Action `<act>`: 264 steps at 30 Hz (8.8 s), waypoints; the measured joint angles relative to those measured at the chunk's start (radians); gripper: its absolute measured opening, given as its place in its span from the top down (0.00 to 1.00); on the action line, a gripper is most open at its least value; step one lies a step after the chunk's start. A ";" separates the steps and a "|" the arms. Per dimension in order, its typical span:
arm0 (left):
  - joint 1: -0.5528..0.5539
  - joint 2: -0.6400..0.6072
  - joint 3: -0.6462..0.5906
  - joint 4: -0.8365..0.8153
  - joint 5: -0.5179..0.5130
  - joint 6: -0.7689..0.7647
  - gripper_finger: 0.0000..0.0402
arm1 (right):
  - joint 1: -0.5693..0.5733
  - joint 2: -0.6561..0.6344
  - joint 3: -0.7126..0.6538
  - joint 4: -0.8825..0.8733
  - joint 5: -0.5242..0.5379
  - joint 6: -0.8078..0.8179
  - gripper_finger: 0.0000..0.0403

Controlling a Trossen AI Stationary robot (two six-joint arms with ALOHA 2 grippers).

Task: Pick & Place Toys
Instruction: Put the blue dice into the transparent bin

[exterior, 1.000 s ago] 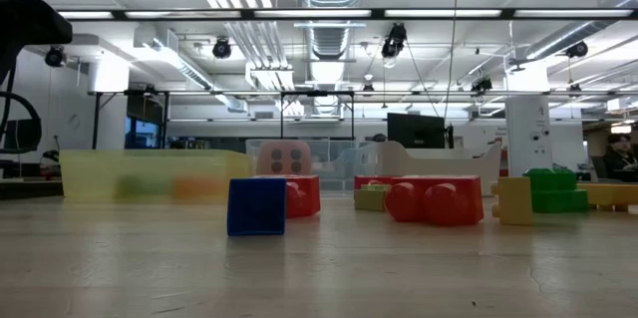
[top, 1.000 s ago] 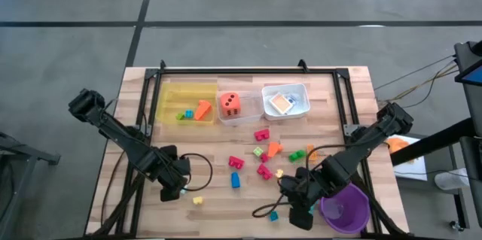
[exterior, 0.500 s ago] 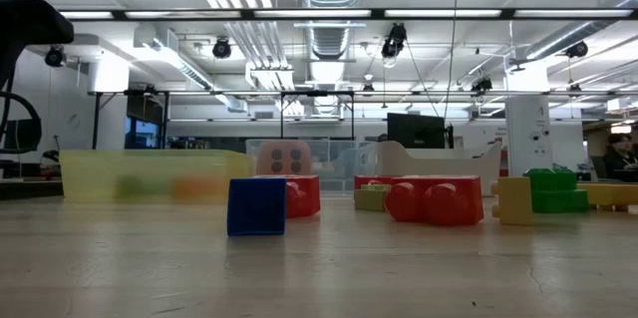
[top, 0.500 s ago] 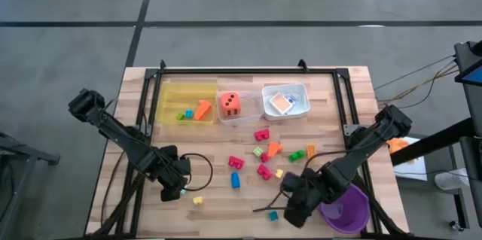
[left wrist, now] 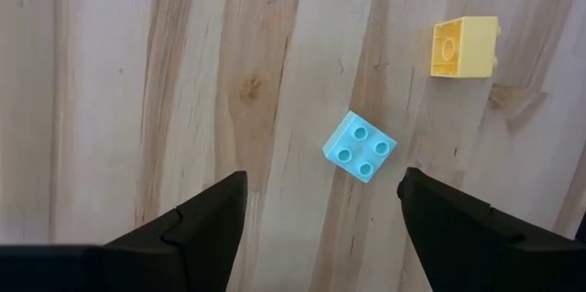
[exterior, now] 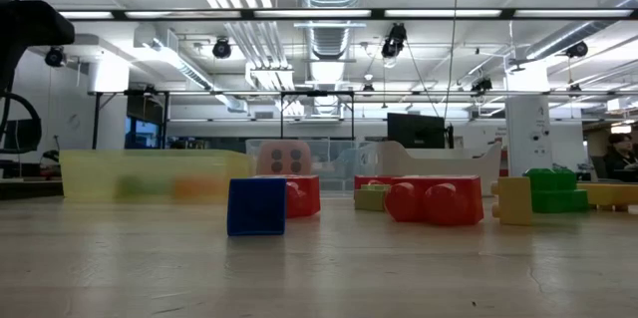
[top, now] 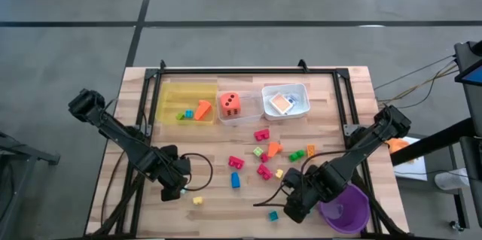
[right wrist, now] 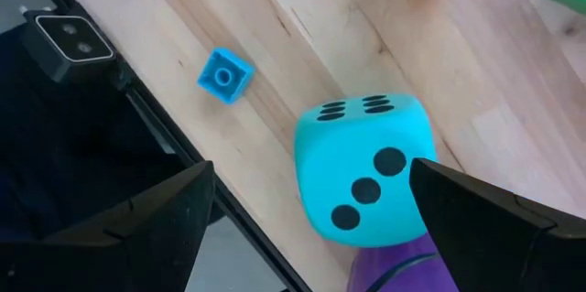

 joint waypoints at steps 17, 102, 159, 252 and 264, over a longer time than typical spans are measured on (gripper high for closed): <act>0.000 0.000 0.000 0.000 -0.002 0.010 0.30 | -0.008 0.000 -0.011 -0.030 0.000 -0.046 0.10; 0.000 0.000 0.001 0.016 -0.010 0.007 0.30 | 0.046 0.105 -0.097 -0.006 -0.052 -0.209 0.02; 0.000 0.000 0.001 0.019 -0.011 0.007 0.30 | 0.057 0.141 -0.070 0.073 0.013 -0.177 0.22; 0.055 -0.400 -0.177 0.153 -0.415 0.077 0.30 | -0.999 0.670 0.807 -0.295 -0.055 -1.763 0.23; 0.055 -0.400 -0.177 0.153 -0.404 0.077 0.30 | -0.999 0.663 0.704 -0.245 -0.051 -1.744 0.23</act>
